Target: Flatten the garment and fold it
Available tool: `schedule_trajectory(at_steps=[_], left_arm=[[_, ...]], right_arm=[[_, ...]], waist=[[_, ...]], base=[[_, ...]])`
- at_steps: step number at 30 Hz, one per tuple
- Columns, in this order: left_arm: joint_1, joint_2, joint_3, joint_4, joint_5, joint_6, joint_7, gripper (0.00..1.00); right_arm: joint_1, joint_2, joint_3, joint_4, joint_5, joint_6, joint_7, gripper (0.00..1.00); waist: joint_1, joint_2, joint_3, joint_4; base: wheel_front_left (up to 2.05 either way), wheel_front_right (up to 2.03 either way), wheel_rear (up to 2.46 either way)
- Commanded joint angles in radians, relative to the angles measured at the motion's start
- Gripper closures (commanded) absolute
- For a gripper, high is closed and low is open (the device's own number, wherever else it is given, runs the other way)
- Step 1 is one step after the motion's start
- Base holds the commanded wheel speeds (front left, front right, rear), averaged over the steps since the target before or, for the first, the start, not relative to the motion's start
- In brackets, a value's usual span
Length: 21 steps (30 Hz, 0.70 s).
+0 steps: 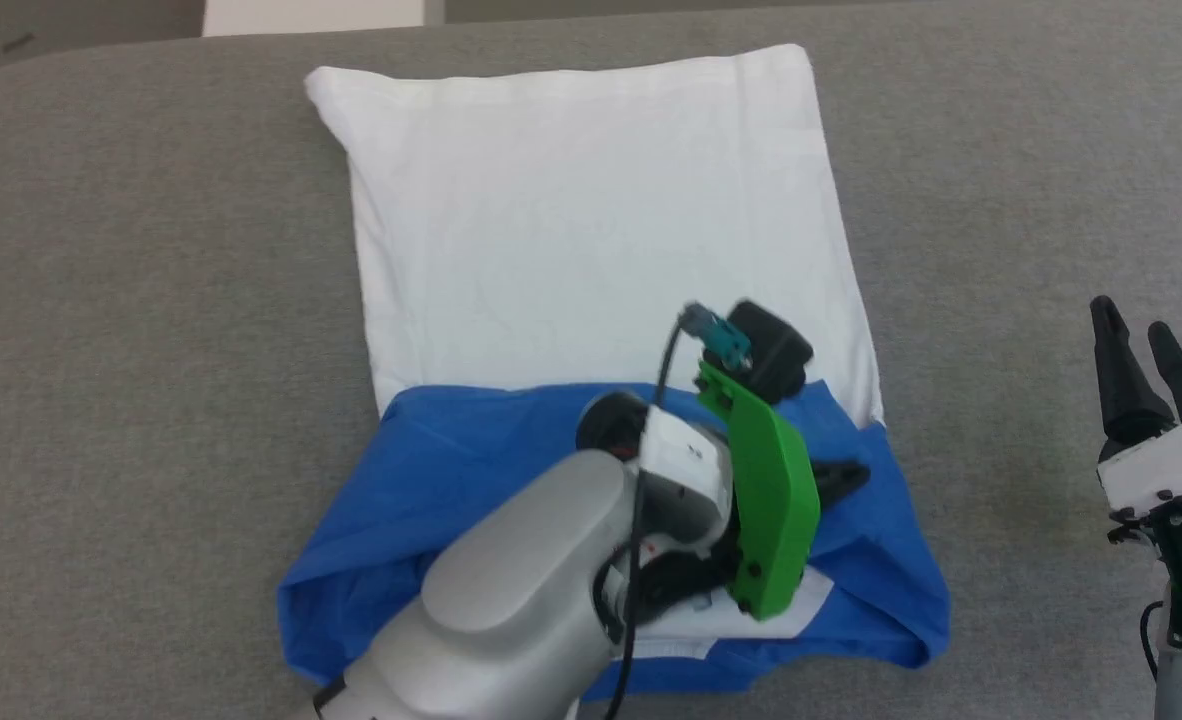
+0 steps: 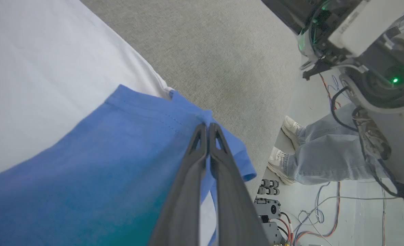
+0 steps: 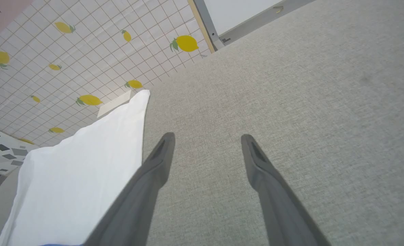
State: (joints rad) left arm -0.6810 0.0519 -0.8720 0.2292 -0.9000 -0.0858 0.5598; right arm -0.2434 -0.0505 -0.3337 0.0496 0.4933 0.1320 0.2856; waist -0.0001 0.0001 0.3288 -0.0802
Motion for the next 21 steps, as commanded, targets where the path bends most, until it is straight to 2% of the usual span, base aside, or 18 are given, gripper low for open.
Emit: schedule_trajectory(at_steps=[1, 4, 9, 14, 15, 16, 21], left_arm=[[0.018, -0.001, -0.015, 0.008, -0.007, -0.002, 0.008, 1.00], [0.036, 0.003, -0.053, 0.020, -0.016, -0.009, 0.042, 1.00], [0.062, 0.046, -0.087, -0.010, -0.032, -0.020, 0.090, 1.00], [0.087, 0.055, -0.099, -0.022, -0.041, -0.016, 0.096, 1.00], [0.094, 0.051, -0.096, -0.024, -0.050, -0.013, 0.092, 0.65], [0.096, 0.048, -0.093, -0.027, -0.054, -0.011, 0.087, 0.00], [0.066, 0.039, -0.009, -0.054, -0.087, 0.014, 0.035, 0.00]], right_arm=[[0.011, 0.000, 0.000, 0.008, 0.005, -0.001, -0.011, 0.00], [0.013, 0.000, 0.002, 0.023, 0.007, -0.001, -0.022, 0.00], [0.012, 0.000, 0.004, 0.046, 0.003, -0.001, -0.032, 0.00], [0.006, 0.000, 0.008, 0.051, 0.002, -0.001, -0.031, 0.00], [0.005, 0.000, 0.008, 0.051, 0.000, -0.001, -0.030, 0.00], [0.005, 0.000, 0.007, 0.051, -0.003, -0.001, -0.028, 0.00], [0.007, 0.000, 0.004, 0.046, -0.019, -0.001, -0.018, 0.00]], waist=[[0.0001, -0.0001, 0.019, -0.026], [0.0001, -0.0001, 0.020, -0.028], [0.0001, -0.0001, 0.007, -0.010], [0.0001, -0.0001, -0.004, 0.013], [0.0001, -0.0001, -0.007, 0.018], [0.0001, -0.0001, -0.010, 0.022], [0.0001, -0.0001, -0.037, 0.040]], base=[[0.00, 0.00, 0.00], [0.00, 0.00, 0.00], [0.00, 0.00, 0.00], [0.00, 0.00, 0.00], [0.00, 0.00, 0.00], [0.00, 0.00, 0.00], [0.00, 0.00, 0.00]])
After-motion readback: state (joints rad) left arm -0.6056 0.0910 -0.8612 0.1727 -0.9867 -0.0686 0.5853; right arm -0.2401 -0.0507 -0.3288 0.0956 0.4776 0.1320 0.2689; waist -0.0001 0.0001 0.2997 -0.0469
